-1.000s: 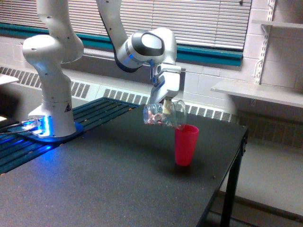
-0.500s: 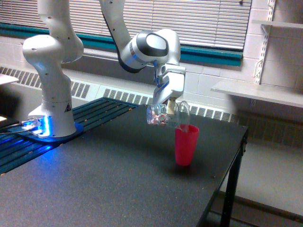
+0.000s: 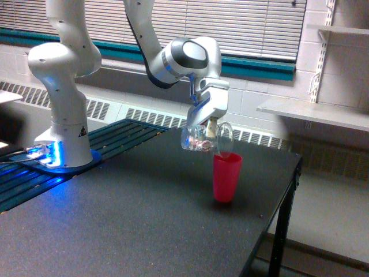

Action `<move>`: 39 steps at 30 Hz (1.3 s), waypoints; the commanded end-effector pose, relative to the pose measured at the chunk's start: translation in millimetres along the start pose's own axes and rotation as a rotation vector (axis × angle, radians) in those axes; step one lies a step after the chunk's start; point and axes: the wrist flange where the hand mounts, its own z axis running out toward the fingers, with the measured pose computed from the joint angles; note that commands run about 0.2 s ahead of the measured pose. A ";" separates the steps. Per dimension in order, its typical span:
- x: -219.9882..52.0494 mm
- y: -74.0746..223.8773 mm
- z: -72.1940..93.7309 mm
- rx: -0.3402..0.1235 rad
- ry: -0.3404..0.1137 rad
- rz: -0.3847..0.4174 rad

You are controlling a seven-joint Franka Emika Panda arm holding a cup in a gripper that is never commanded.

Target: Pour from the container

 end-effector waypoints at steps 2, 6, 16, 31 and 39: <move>5.4 5.7 -6.1 -0.026 0.014 -0.023; 6.7 8.0 -2.9 -0.034 0.007 -0.028; 7.2 10.3 1.1 -0.056 -0.003 -0.049; 5.0 10.8 2.1 -0.064 -0.001 -0.057; 8.7 16.7 -3.7 -0.039 0.015 -0.025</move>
